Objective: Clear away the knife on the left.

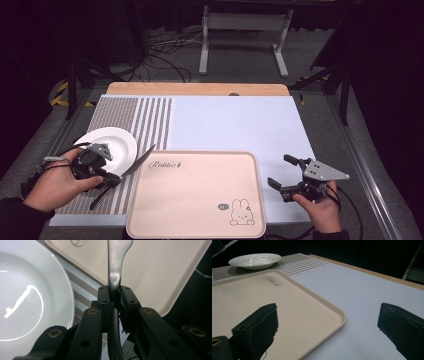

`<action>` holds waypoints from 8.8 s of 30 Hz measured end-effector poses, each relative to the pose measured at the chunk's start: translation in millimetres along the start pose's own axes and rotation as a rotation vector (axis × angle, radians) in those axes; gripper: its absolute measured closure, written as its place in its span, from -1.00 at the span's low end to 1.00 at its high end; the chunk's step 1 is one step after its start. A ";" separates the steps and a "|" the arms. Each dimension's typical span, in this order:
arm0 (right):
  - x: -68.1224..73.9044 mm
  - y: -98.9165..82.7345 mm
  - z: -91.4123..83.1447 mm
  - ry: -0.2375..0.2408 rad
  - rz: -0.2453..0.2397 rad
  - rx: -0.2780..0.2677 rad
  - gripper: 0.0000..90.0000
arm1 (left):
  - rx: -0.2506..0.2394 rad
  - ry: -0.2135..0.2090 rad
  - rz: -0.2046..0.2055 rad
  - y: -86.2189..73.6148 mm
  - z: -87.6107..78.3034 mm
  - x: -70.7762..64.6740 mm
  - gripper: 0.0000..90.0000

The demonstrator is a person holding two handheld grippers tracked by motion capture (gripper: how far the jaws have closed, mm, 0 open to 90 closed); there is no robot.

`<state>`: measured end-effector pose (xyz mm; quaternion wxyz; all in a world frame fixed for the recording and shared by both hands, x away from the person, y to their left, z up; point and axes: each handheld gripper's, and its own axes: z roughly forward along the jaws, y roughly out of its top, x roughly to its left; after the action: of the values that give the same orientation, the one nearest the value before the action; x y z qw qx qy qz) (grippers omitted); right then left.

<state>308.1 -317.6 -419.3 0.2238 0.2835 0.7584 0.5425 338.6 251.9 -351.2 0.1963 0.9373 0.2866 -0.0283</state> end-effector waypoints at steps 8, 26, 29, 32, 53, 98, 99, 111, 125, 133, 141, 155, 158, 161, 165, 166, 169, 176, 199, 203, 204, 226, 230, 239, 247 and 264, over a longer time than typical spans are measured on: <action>-0.8 -0.5 -0.5 0.004 0.002 -0.001 -0.91 | -0.010 -0.043 -0.019 10.8 14.9 -9.0 0.78; -0.5 -0.4 0.7 0.011 0.005 0.002 -0.92 | -0.004 -0.153 -0.005 36.1 54.6 -28.4 0.78; -0.6 -0.5 0.6 0.010 0.005 0.003 -0.91 | 0.008 -0.170 -0.005 38.9 61.9 -29.8 0.78; -0.5 -0.5 0.8 0.012 0.005 0.003 -0.92 | 0.013 -0.189 -0.017 40.5 69.7 -31.2 0.78; 0.0 -0.4 0.7 0.030 0.010 -0.003 -0.92 | 0.059 -0.239 -0.103 39.2 98.7 -26.3 0.78; 1.0 -0.5 1.2 0.046 0.011 0.002 -0.91 | 0.099 -0.167 -0.070 43.0 107.0 -34.3 -0.11; 1.0 -0.6 1.3 0.046 0.010 0.002 -0.91 | 0.093 -0.155 -0.051 44.3 105.1 -35.2 -0.18; 1.2 -1.0 1.6 0.050 0.008 0.006 -0.91 | -0.090 -0.128 0.145 55.6 101.2 -46.8 -0.28; 1.5 -1.3 1.6 0.054 0.009 0.008 -0.91 | -0.095 -0.110 0.339 64.9 117.4 -53.0 1.00; 1.6 -1.2 1.6 0.056 0.009 0.007 -0.91 | -0.047 -0.109 0.349 63.2 122.5 -52.0 1.00; 1.7 -1.0 1.5 0.057 0.011 0.006 -0.91 | -0.030 -0.127 0.338 61.0 126.8 -48.4 1.00; 1.0 -1.4 1.7 0.055 0.013 0.008 -0.91 | -0.020 -0.111 0.313 53.2 122.0 -39.3 1.00; 0.9 -1.7 1.9 0.055 0.012 0.009 -0.91 | -0.025 -0.111 0.294 51.1 121.0 -36.3 1.00; 0.8 -1.8 1.8 0.052 0.012 0.010 -0.91 | -0.029 -0.115 0.274 48.2 119.5 -33.3 1.00; 0.7 -1.8 2.4 0.054 0.010 0.014 -0.91 | -0.035 -0.110 0.261 44.6 118.1 -30.2 1.00; 0.8 -2.0 2.6 0.053 0.011 0.013 -0.91 | -0.035 -0.110 0.261 44.6 118.1 -30.2 1.00; 0.7 -2.0 2.4 0.054 0.011 0.015 -0.91 | -0.033 -0.107 0.253 41.9 116.2 -26.5 1.00; 1.3 -1.8 2.7 0.051 0.011 0.012 -0.91 | -0.033 -0.106 0.226 36.6 113.6 -22.5 1.00; 2.5 -2.3 4.5 0.054 0.005 0.025 -0.91 | -0.052 -0.109 0.167 21.2 107.3 -10.7 1.00; 2.6 -2.4 4.7 0.053 0.005 0.025 -0.91 | -0.061 -0.106 0.159 17.9 106.4 -9.0 1.00; 2.7 -2.5 4.8 0.053 0.005 0.026 -0.91 | -0.063 -0.112 0.150 16.8 106.4 -9.0 1.00; 3.4 -2.9 6.4 0.056 0.003 0.032 -0.91 | -0.077 -0.109 0.131 5.6 102.3 -4.6 1.00; 3.2 -3.1 6.2 0.053 0.004 0.031 -0.91 | -0.088 -0.109 0.130 4.8 102.5 -4.2 1.00; 3.6 -2.7 5.4 0.050 0.004 0.030 -0.91 | -0.157 -0.103 0.155 7.4 92.0 -8.0 0.69; 4.2 -3.0 6.0 0.054 0.006 0.029 -0.91 | -0.297 -0.031 0.175 9.2 80.9 -12.9 -0.47; 3.9 -3.2 4.9 0.055 0.007 0.021 -0.92 | -0.610 -0.001 0.188 -15.0 60.6 -8.3 -0.76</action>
<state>307.8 -312.4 -423.9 0.1981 0.2735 0.7691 0.5427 327.0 235.6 -411.0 0.4701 0.8576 0.1940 0.0766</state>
